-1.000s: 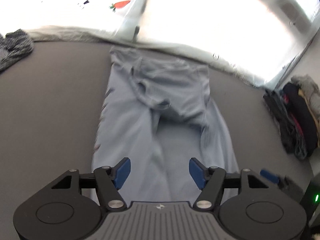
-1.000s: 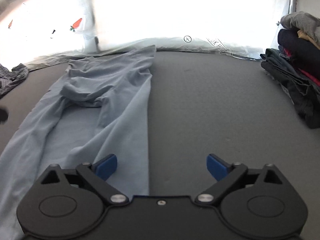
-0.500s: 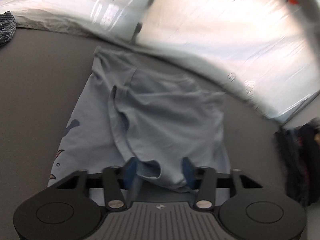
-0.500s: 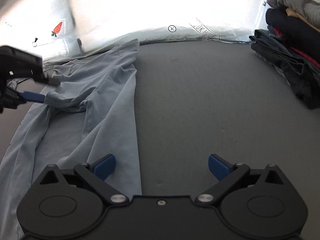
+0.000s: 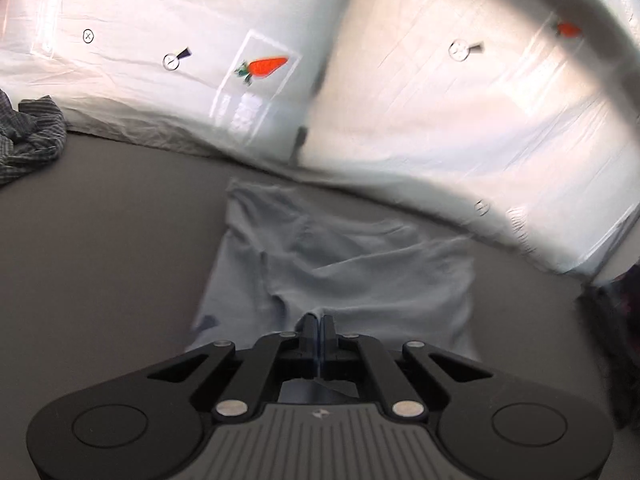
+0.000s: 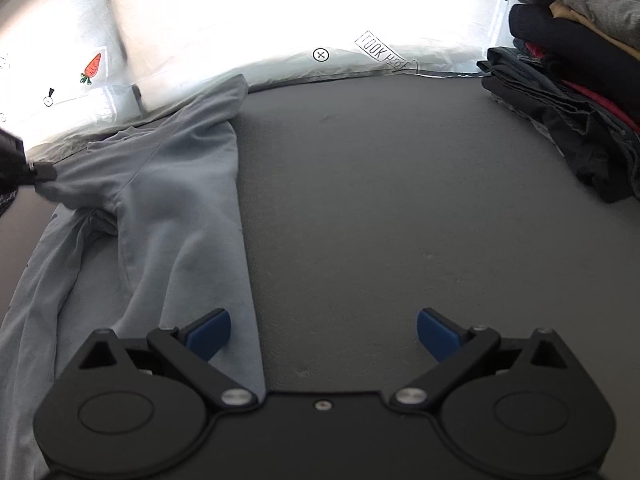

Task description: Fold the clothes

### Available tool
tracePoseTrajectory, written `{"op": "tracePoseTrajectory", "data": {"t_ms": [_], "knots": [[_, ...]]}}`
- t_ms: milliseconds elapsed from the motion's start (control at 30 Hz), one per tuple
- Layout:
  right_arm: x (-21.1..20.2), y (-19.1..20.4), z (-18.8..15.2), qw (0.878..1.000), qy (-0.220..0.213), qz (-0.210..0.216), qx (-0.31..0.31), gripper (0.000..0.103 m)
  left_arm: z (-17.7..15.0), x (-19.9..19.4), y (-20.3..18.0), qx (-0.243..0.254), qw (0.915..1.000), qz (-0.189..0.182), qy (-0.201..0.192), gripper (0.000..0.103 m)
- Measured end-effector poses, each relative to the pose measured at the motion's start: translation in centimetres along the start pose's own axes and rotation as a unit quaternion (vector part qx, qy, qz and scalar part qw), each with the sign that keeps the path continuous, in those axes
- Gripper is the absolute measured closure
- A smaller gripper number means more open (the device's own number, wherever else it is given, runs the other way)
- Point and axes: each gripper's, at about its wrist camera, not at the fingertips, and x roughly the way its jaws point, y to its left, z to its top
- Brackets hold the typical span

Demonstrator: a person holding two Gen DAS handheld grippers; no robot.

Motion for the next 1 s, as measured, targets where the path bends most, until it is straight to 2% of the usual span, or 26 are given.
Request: {"op": "tracePoseTrajectory", "data": {"t_ms": [67,167,233,267,367,567,633,733,900,1000], "knots": [[-0.1,0.0,-0.1,1.0,0.001,-0.001,0.0,0.002,-1.1,1.4,0.1,0.024,0.9994,0.008,0.026,0.1],[-0.3,0.3,-0.3,1.0,0.007,0.0,-0.007,0.002,-2.7,2.1,0.2,0.031,0.9981,0.024,0.048,0.095],[-0.6,0.5,-0.6,1.0,0.014,0.001,-0.014,0.002,-3.2,1.4,0.5,0.029,0.9983,0.027,0.043,0.093],[-0.8,0.6,-0.7,1.0,0.017,0.002,-0.017,0.002,-3.3,1.0,0.7,0.025,0.9985,0.024,0.041,0.088],[-1.2,0.9,-1.1,0.999,0.027,0.004,-0.028,0.004,-3.6,-0.5,1.4,0.017,0.9988,0.003,0.045,0.085],[-2.5,1.6,-2.0,0.998,0.047,0.016,-0.049,0.022,-6.4,-3.6,3.1,0.049,0.9959,0.015,0.075,0.083],[-3.1,1.8,-2.3,0.997,0.053,0.027,-0.057,0.035,-7.8,-5.2,4.2,0.045,0.9952,0.022,0.084,0.082],[-4.2,1.8,-3.0,0.995,0.065,0.05,-0.062,0.046,-9.9,-7.6,5.8,0.034,0.9951,0.019,0.09,0.081],[-6.2,1.2,-4.5,0.99,0.093,0.089,-0.057,0.056,-12.4,-10.8,6.4,0.049,0.9923,-0.002,0.114,0.081],[-7.3,-0.4,-5.5,0.985,0.116,0.128,-0.005,0.059,-13.6,-12.5,6.6,0.051,0.9893,-0.017,0.136,0.081]]}}
